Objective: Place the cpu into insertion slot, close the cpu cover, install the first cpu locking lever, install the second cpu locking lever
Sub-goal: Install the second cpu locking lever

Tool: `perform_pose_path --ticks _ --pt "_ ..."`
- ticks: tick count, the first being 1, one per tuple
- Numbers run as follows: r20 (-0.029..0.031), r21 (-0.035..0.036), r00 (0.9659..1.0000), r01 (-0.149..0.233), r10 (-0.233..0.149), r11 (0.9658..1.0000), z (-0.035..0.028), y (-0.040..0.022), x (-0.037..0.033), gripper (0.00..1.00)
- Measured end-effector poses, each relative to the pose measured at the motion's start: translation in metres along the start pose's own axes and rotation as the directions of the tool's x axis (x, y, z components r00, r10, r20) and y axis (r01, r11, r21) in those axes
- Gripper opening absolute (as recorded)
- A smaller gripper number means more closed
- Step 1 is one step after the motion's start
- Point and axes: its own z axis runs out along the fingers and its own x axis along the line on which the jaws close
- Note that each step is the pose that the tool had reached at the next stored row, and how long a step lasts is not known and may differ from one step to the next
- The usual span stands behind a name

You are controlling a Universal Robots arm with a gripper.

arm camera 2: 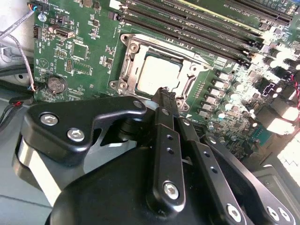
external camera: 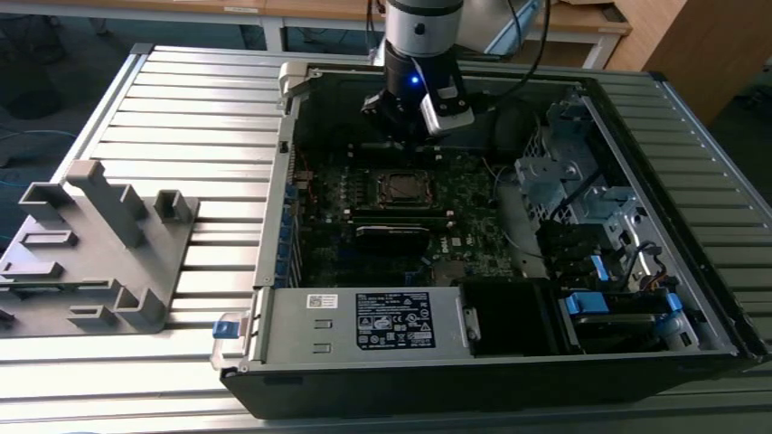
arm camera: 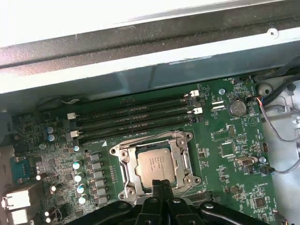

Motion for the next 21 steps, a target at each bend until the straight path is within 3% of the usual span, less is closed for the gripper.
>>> perform_pose_path --ticks 1,21 --pt "0.0 0.0 1.0 0.0 0.0 1.0 -0.0111 0.0003 -0.0005 0.11" --pt "0.0 0.0 1.0 0.0 0.0 1.0 -0.0157 0.0005 -0.0007 0.11"
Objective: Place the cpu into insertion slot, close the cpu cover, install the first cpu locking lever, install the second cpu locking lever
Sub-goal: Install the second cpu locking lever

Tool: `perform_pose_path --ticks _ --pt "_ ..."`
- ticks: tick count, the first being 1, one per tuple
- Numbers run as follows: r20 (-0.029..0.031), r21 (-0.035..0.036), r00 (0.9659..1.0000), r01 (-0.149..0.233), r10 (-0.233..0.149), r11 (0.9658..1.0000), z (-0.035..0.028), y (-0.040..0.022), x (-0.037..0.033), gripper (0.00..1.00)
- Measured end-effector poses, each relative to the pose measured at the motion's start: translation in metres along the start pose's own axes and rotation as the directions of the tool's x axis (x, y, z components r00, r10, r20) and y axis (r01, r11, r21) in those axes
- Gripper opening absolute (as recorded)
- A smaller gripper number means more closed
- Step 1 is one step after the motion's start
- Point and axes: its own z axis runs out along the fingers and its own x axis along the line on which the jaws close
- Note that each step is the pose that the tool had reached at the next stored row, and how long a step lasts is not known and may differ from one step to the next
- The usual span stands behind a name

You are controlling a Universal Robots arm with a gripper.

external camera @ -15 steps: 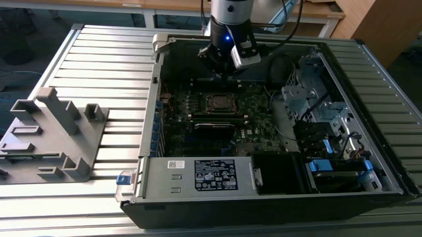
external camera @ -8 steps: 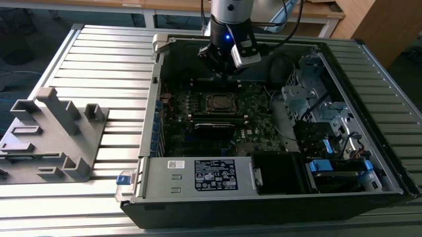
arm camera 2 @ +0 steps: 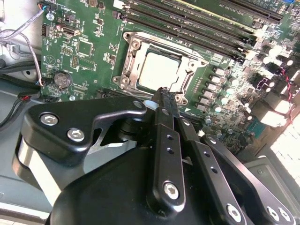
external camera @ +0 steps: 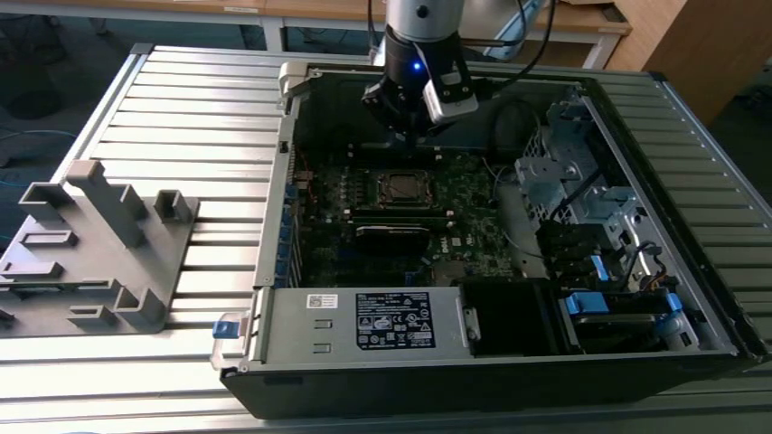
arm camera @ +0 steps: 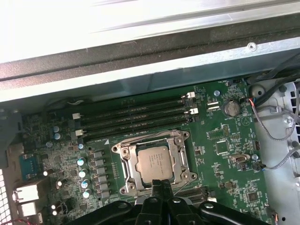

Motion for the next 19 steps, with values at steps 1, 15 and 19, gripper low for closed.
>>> perform_pose_path --ticks 1,15,19 --pt "0.0 0.0001 1.0 0.0 0.0 1.0 -0.0002 0.0 0.0 0.11" --pt "0.0 0.0 1.0 0.0 0.0 1.0 -0.0035 0.0001 -0.0002 0.11" --pt "0.0 0.0 1.0 0.0 0.0 1.0 -0.0044 0.0001 -0.0002 0.11"
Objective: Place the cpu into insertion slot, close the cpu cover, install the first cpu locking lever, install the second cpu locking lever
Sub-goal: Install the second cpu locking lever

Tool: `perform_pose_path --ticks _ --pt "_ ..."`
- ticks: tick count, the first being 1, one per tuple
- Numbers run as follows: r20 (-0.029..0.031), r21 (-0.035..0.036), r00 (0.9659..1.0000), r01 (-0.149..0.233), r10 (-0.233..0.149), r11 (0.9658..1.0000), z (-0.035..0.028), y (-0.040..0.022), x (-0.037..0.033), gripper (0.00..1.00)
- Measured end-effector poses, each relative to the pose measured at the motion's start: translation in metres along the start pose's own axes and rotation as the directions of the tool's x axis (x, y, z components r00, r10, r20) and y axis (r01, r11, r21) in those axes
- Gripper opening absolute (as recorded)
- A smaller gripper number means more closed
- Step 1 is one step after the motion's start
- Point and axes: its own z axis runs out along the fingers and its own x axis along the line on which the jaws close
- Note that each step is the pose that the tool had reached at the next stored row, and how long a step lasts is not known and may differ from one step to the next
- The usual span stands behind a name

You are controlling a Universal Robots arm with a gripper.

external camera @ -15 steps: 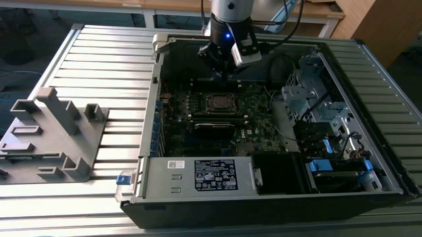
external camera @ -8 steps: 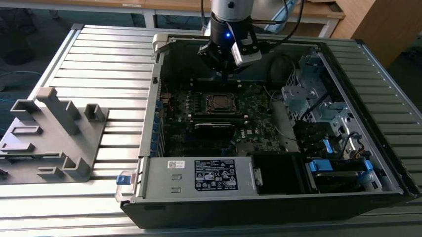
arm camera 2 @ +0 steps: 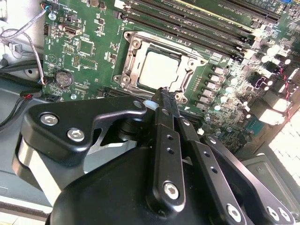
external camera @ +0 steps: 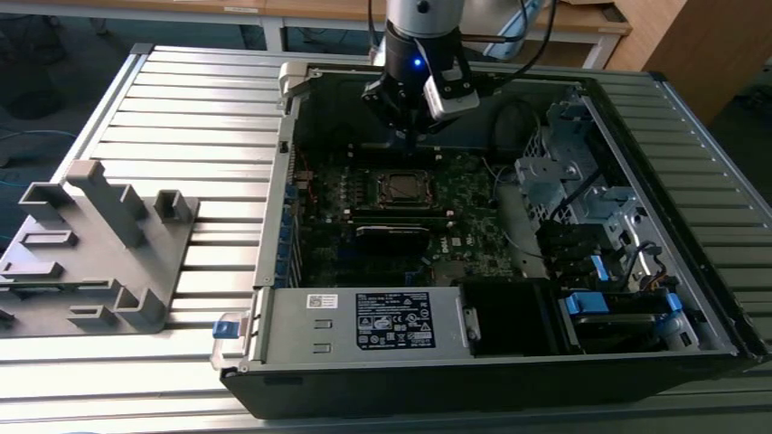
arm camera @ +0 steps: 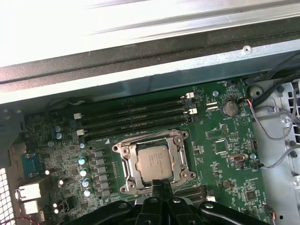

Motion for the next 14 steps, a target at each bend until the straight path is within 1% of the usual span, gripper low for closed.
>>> perform_pose_path --ticks 14 --pt "0.0 0.0001 1.0 0.0 0.0 1.0 -0.0033 0.0001 -0.0002 0.11"
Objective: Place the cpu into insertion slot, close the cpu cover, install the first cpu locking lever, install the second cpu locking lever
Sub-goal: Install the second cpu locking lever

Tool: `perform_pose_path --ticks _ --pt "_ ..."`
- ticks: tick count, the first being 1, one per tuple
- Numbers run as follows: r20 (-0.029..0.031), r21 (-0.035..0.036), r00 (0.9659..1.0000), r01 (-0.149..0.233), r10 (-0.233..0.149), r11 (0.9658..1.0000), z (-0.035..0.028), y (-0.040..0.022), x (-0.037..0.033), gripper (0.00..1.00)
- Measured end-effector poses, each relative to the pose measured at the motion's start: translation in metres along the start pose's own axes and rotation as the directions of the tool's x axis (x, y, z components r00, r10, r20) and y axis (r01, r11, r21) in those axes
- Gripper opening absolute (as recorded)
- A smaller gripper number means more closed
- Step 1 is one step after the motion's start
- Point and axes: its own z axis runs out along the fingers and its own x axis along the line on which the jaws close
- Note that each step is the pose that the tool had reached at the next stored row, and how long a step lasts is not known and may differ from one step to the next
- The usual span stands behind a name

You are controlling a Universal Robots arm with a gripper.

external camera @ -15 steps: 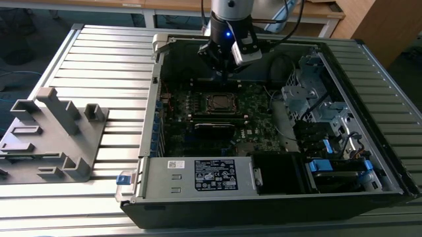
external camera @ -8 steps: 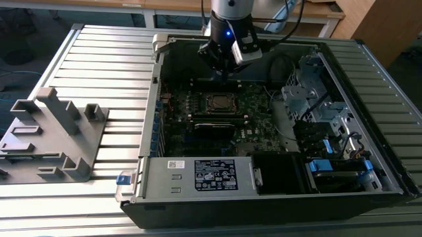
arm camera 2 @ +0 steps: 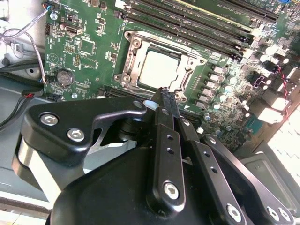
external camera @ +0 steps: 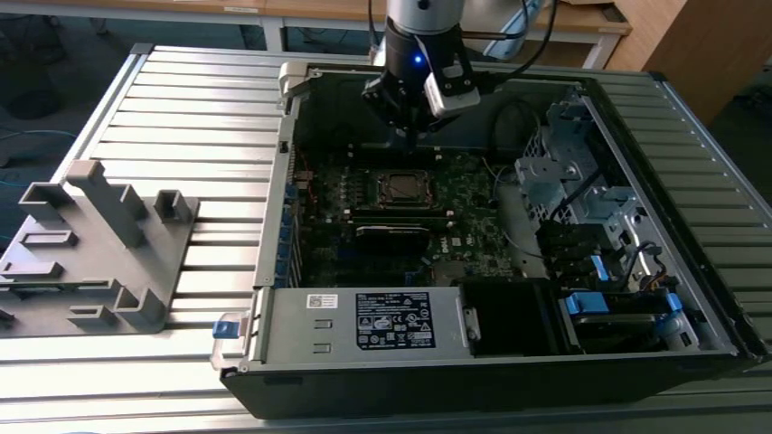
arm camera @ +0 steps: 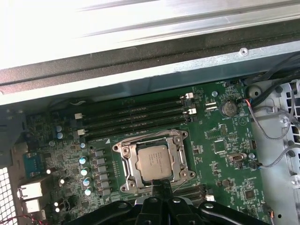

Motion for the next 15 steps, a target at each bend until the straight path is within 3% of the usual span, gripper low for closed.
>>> perform_pose_path --ticks 15 --pt "0.0 0.0 1.0 0.0 0.0 1.0 -0.0035 0.0001 -0.0002 0.11"
